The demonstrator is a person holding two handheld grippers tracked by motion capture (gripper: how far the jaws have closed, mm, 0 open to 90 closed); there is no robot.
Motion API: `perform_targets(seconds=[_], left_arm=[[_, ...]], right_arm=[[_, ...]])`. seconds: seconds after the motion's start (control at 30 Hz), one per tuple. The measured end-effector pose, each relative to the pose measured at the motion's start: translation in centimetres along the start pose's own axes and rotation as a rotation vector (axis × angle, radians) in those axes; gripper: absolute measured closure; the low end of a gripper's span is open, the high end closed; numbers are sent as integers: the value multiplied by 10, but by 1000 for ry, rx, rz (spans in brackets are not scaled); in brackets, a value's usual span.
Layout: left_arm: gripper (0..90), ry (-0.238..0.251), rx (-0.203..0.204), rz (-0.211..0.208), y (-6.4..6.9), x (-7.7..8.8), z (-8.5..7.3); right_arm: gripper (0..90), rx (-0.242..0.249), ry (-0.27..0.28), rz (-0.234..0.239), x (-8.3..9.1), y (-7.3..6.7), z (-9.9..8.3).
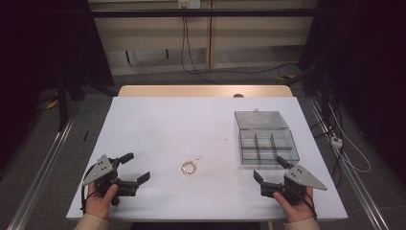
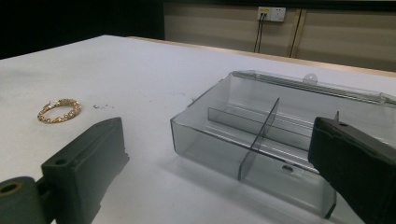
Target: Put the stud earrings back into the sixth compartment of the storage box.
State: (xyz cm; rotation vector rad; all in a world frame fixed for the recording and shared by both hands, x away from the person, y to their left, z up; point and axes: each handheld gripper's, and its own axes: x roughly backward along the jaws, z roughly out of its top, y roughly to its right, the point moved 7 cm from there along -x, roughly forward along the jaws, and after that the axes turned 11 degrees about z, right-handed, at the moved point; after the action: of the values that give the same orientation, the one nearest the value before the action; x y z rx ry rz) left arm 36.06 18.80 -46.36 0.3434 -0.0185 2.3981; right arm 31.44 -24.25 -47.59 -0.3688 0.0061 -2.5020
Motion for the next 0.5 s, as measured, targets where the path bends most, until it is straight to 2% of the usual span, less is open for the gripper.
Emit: perform_targets(seconds=[0.1,0.23,0.27,0.5], left_arm=[[25,8,18,-5,1,0,1],[25,5,8,-4,2,1,0],[25,4,-2,-6,2,1,1],[25,14,6,-1,2,1,2]], right_arm=[[34,5,-6,0,-1,0,0],[34,6,-17,0,-4,-1,2],[35,14,-16,10,-5,-5,4],[38,31,-10,41,-13,-18,20]])
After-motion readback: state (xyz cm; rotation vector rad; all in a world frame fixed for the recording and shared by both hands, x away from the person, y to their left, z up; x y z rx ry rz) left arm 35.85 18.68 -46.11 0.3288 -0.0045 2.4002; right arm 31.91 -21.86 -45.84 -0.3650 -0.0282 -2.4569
